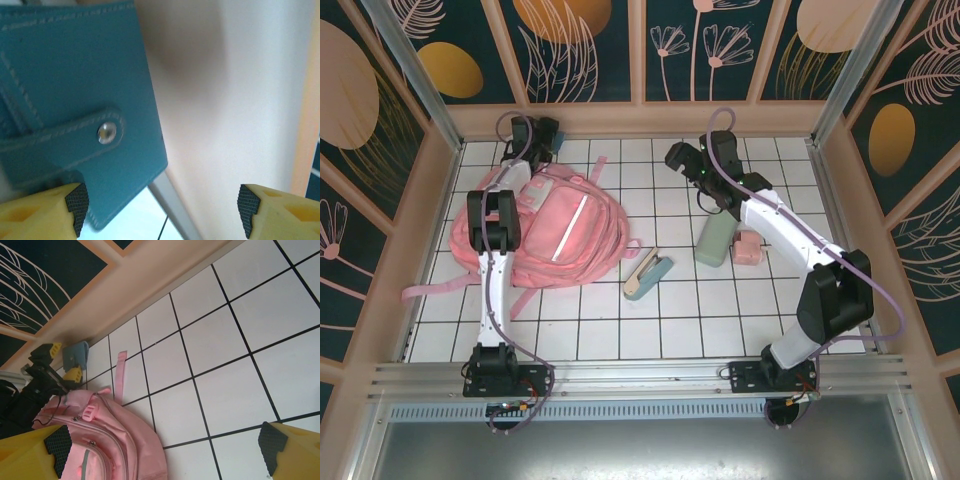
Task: Pack the student bag
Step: Move the student bag to the middle-left of the table, then move the card holder to the top-center of the table.
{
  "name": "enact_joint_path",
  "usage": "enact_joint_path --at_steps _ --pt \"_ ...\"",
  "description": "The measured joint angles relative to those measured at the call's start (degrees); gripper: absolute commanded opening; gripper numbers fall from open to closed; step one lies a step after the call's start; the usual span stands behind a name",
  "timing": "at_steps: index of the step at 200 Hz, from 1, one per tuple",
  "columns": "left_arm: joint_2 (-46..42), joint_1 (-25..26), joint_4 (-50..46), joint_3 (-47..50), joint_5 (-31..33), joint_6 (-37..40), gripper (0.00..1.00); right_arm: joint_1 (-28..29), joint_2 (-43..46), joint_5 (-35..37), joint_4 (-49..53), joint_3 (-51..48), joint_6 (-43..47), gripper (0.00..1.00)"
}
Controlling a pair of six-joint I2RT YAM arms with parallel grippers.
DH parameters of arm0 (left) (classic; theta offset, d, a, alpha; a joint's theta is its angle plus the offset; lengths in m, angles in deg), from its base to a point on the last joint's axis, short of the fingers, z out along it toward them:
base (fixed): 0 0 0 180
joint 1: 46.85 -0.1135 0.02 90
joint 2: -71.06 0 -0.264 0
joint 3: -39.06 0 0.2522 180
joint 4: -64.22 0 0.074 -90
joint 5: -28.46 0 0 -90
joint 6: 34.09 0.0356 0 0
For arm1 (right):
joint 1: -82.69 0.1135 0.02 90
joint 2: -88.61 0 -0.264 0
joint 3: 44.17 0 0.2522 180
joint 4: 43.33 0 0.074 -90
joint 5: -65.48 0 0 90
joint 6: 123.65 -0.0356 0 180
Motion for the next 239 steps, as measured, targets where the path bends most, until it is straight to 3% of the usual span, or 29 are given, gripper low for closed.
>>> enact_joint_path --at_steps 67,122,152,193,239 --pt "-13.7 3.8 3.6 22.7 -1.4 3.5 0.83 0.0 0.1 -2.3 -1.1 -3.0 0.1 0.99" --pt "-15.0 3.5 7.0 24.5 -4.2 4.5 0.85 0.0 1.9 -3.0 -1.4 -3.9 0.3 0.99" --pt "-14.2 1.4 13.0 22.0 -5.2 1.3 0.84 0.2 2.3 -2.9 -1.3 -3.9 0.2 0.99" --pt "-6.9 -1.2 23.2 11.3 -4.1 -5.0 0.84 1.0 1.9 -2.2 -0.3 -2.9 0.0 0.99" --pt "4.1 -1.5 21.0 -3.2 1.5 -10.4 0.83 2.6 -0.5 -0.7 0.8 0.6 -1.3 0.99"
